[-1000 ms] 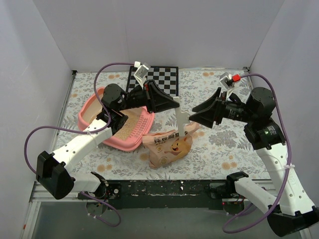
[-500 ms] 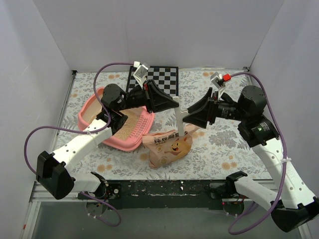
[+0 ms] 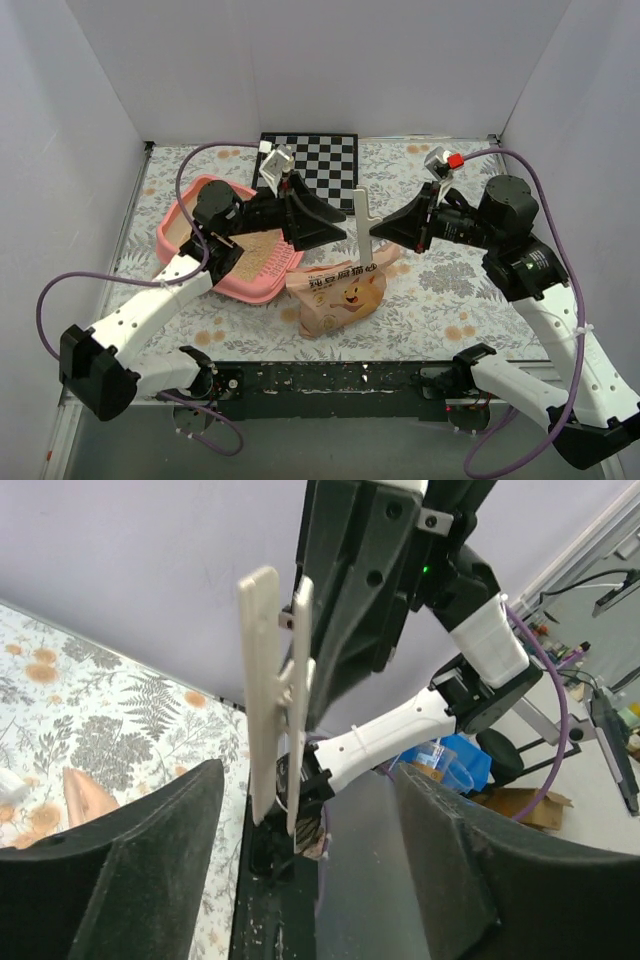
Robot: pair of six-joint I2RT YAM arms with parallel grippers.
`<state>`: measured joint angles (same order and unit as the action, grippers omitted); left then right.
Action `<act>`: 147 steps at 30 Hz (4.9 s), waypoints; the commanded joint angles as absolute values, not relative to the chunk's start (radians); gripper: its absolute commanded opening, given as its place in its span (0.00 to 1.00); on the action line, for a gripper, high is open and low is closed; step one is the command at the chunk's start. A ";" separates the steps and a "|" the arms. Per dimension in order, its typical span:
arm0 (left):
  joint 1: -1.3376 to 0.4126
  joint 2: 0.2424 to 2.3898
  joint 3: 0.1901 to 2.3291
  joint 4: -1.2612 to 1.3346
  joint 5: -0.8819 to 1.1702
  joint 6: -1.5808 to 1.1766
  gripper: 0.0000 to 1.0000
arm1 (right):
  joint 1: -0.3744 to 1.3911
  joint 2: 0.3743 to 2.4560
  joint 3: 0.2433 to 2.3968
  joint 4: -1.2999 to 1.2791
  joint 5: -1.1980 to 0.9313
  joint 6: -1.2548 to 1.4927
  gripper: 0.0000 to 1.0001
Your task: Fill the litter box with clean litter
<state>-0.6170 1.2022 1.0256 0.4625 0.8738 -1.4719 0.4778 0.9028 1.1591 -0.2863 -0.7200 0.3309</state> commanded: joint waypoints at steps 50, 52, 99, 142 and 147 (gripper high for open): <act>-0.860 1.272 0.830 -0.161 0.354 -0.520 0.06 | 0.466 1.023 1.224 -0.540 -0.616 -0.343 0.01; -0.868 1.246 0.825 -0.161 0.360 -0.494 0.05 | 0.466 1.028 1.223 -0.552 -0.684 -0.425 0.01; -0.954 1.081 0.707 -0.144 0.574 -0.279 0.02 | 0.517 0.974 0.962 -0.290 -1.103 -0.284 0.01; -0.954 1.104 0.713 -0.144 0.552 -0.299 0.00 | 0.538 0.942 0.973 -0.376 -1.002 -0.313 0.01; -0.954 1.111 0.718 -0.146 0.545 -0.305 0.00 | 0.560 0.951 0.948 -0.348 -0.999 -0.295 0.01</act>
